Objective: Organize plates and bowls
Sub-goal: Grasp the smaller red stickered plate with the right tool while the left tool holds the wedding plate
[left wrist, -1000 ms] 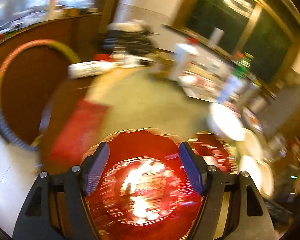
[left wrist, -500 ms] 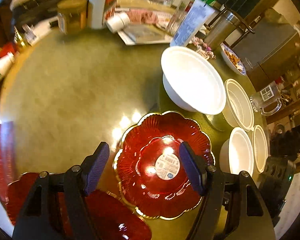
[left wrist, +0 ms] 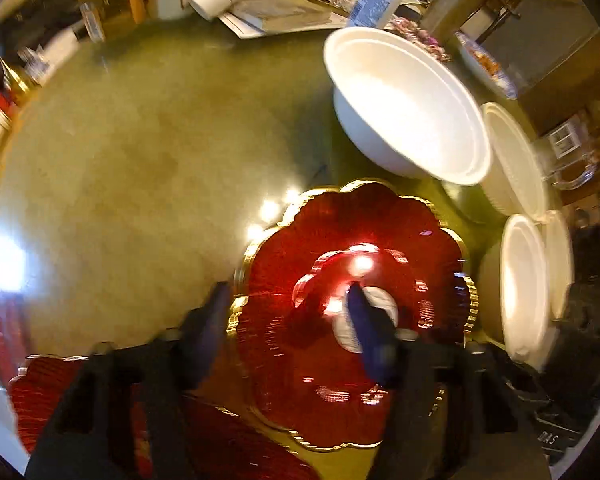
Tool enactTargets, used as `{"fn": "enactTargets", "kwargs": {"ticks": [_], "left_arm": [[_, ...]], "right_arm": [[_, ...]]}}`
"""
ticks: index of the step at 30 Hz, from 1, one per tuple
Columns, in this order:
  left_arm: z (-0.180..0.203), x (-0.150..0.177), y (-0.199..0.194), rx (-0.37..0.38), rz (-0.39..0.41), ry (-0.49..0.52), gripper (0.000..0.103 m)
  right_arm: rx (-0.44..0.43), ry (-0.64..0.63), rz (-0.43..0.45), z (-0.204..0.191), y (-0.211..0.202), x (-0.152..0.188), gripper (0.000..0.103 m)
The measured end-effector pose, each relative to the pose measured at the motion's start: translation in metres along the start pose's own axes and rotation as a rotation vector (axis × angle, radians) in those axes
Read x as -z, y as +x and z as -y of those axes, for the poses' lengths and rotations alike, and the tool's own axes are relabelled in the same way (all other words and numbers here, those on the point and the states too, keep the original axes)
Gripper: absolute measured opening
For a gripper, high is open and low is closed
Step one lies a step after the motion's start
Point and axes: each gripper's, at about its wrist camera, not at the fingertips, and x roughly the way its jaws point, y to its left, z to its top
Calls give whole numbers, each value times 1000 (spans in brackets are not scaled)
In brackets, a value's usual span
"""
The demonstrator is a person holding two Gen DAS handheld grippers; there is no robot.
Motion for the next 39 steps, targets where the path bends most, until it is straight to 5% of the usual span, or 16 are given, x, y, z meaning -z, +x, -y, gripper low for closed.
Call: {"fn": "enactTargets", "kwargs": {"ticks": [3,5,18,30,39], "left_arm": [[0,-3,0,-79,12,25,20],[-1,-1,-3,-92,17,34,19],[1,15,-56,-66,161,-1,11],[-27,77,-113,82,304,-135,4],[-73,122,-127,194,352,-307,2]], "right_arm": [[39,0,-2,3,0,1,20],[52,9,2,6,0,0,12],[38,-81,77,-10,-22,3,11],[8,-200,104,-44,-41,18,9],[25,-304,37,-89,-24,33,8]]}}
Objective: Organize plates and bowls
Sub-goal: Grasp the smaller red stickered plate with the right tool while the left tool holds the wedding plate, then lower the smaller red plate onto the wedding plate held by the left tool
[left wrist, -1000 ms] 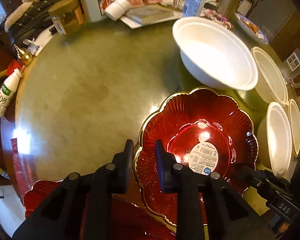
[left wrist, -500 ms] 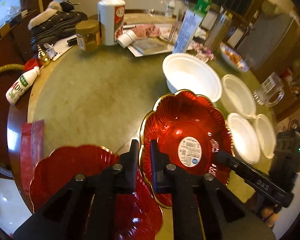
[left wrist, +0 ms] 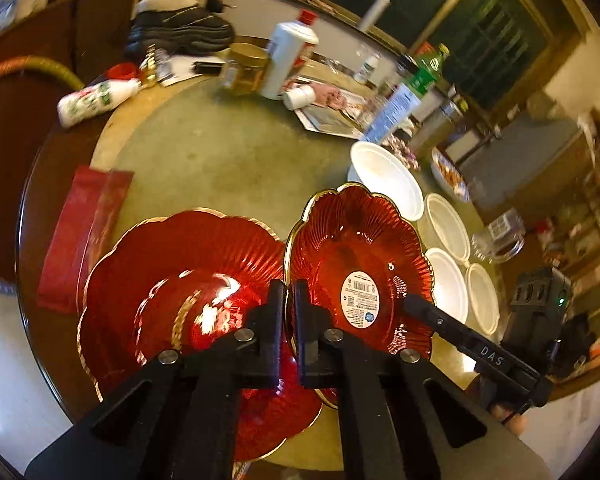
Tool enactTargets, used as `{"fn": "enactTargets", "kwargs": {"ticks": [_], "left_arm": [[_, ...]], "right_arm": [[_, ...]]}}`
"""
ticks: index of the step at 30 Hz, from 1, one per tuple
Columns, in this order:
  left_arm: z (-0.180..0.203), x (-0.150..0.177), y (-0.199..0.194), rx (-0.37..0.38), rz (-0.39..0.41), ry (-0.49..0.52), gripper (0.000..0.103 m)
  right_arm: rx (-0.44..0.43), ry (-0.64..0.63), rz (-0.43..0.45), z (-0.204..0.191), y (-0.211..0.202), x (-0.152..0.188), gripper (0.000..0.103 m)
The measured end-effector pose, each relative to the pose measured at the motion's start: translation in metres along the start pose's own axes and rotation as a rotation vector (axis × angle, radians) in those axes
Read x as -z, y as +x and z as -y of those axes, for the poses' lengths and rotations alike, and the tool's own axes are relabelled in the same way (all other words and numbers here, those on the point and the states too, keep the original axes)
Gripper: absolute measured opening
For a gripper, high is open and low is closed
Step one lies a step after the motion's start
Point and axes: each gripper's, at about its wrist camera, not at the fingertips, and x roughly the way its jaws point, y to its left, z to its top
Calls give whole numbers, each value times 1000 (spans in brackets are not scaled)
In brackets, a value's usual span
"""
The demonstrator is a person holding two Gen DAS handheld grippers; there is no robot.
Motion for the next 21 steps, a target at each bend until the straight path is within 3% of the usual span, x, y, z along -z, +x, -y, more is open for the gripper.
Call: {"fn": "enactTargets", "kwargs": {"ticks": [7,21], "left_arm": [[-37,18,-16,49,22,-117,2],[-78,36,-35,56,48,-204,2]], "right_arm": [[-3,-50,-49,-26,14,1,7],[-29,-82,-149,-61,41,5,7]]}}
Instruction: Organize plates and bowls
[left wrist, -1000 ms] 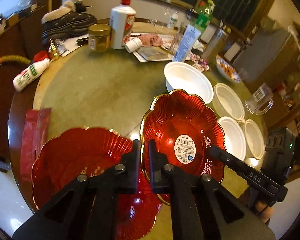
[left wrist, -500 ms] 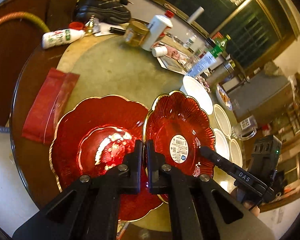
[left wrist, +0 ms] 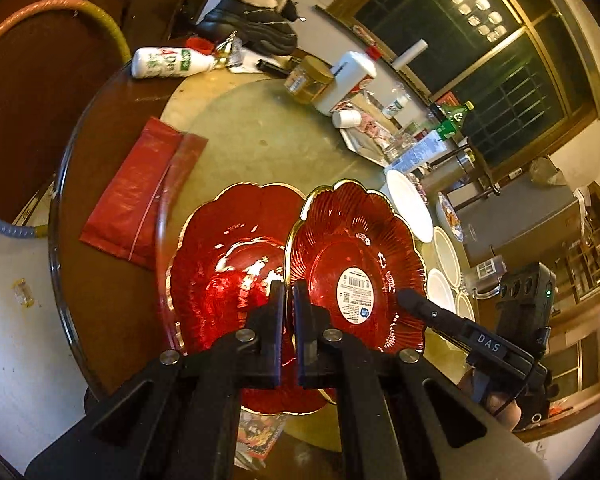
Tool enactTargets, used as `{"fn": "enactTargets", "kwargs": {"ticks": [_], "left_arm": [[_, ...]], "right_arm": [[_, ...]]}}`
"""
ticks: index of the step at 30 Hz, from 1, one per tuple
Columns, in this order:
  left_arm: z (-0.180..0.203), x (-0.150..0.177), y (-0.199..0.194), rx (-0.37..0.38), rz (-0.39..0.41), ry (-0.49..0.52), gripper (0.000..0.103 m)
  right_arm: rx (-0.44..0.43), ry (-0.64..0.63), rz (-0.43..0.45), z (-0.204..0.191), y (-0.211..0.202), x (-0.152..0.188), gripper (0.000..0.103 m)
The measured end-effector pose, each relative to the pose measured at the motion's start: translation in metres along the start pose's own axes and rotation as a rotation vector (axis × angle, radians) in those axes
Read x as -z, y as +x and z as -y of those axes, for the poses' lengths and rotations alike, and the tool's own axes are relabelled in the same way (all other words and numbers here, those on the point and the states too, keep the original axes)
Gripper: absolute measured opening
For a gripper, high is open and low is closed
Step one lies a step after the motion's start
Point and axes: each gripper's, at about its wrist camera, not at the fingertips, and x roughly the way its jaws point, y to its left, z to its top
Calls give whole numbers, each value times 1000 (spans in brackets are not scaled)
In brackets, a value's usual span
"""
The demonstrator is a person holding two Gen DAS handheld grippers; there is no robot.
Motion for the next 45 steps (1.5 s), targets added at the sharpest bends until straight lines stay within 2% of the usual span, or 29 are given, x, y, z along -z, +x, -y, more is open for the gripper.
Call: {"fn": "enactTargets", "kwargs": {"ticks": [12,16,21,23,27,28,29,30,32,34,37,39,42,44,45], "left_arm": [[-20,17,11,-53,-27,-46,3],[-28,19,17,-80,-25,-92,3],[-33,20,21,-104,-27,-122,19],[-31,20,20,-110,-22,-114,26],[-22,20,10,-121,30,-105,47],[-18,19,6,-134,57,-98,51],[-14,19,1,-149,88,-89,59],[-10,19,-5,-156,122,-79,66],[4,20,-18,-171,206,-44,74],[24,25,-31,-174,303,42,75],[65,39,-42,-183,449,269,75],[93,52,-39,-131,510,429,76],[123,61,-19,-62,485,513,78],[143,59,7,-26,363,540,78],[153,54,27,-28,242,538,78]], "right_arm": [[50,-22,-73,-7,23,6,7],[64,-36,-112,-7,32,9,12],[87,-54,-116,-9,37,13,14],[102,-59,-108,-9,35,11,27],[98,-65,-88,-11,29,11,34],[96,-67,-71,-12,24,11,44],[92,-68,-51,-13,19,11,57],[92,-68,-28,-12,14,11,63],[106,-65,47,-10,-3,13,79],[132,-69,127,-6,-22,17,84],[160,-55,237,9,-51,25,84],[151,-40,331,25,-79,36,86],[137,-4,338,47,-109,43,88],[117,54,307,70,-130,49,88],[121,92,296,82,-139,51,88]]}}
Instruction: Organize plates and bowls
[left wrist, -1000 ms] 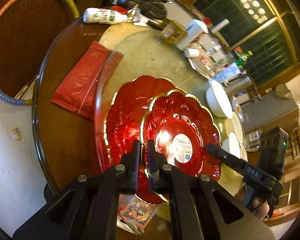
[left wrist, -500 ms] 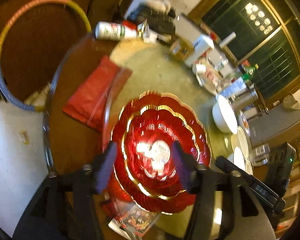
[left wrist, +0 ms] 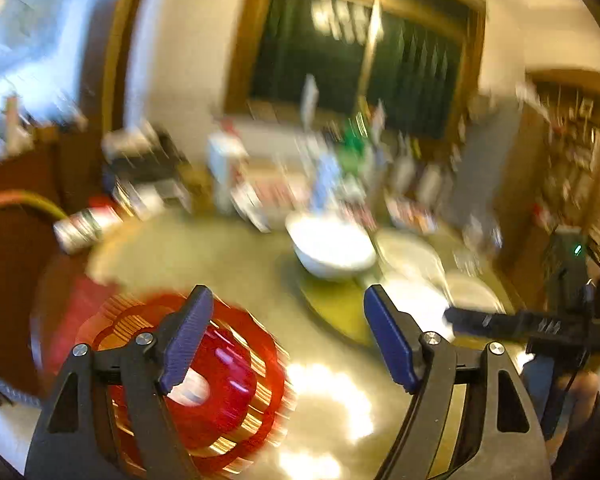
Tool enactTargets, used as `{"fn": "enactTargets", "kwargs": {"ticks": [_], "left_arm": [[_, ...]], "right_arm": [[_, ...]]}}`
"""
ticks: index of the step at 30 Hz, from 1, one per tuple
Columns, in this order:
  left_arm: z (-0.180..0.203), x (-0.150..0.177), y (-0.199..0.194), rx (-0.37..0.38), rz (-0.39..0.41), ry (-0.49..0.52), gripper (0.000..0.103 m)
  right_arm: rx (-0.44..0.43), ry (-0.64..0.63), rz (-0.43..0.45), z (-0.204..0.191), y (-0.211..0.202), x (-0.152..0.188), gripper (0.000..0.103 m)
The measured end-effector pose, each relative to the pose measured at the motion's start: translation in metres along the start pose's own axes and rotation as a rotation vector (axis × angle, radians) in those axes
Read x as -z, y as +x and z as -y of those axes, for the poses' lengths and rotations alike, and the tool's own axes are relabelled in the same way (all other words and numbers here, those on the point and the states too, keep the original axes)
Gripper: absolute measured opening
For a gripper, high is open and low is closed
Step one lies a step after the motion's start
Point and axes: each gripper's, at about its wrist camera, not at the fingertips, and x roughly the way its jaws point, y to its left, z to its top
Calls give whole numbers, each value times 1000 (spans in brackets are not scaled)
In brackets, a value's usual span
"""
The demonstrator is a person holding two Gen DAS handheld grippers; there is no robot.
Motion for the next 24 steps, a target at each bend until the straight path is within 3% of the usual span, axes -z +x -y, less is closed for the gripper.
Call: {"fn": "enactTargets", "kwargs": {"ticks": [2,4,7,9,10,12,13,17,22,23,24], "left_arm": [[14,-6,35,90,-163,-34,78],[26,-8,59,138,-210,-65,78],[48,-12,95,144,-289,-79,78],[57,-12,114,124,-332,-97,78],[62,-11,125,121,-353,-116,78],[70,-5,133,126,-392,-150,78],[72,-3,140,124,-414,-177,78],[81,4,155,135,-452,-246,78],[84,3,162,111,-414,-274,78],[86,3,164,98,-409,-257,76],[90,3,166,98,-408,-233,45]], "right_arm": [[41,64,5,28,-17,-3,88],[72,111,21,51,-28,-2,88],[65,197,-37,82,-27,-3,87],[43,231,-63,96,-22,-3,76],[54,264,-73,107,-20,-4,61],[60,309,-97,119,-14,-6,43],[59,328,-114,128,-9,-8,42],[74,372,-114,141,-1,-10,43],[82,409,-93,157,-1,-12,42],[87,408,-91,158,1,-12,38],[89,408,-90,158,3,-12,31]]}}
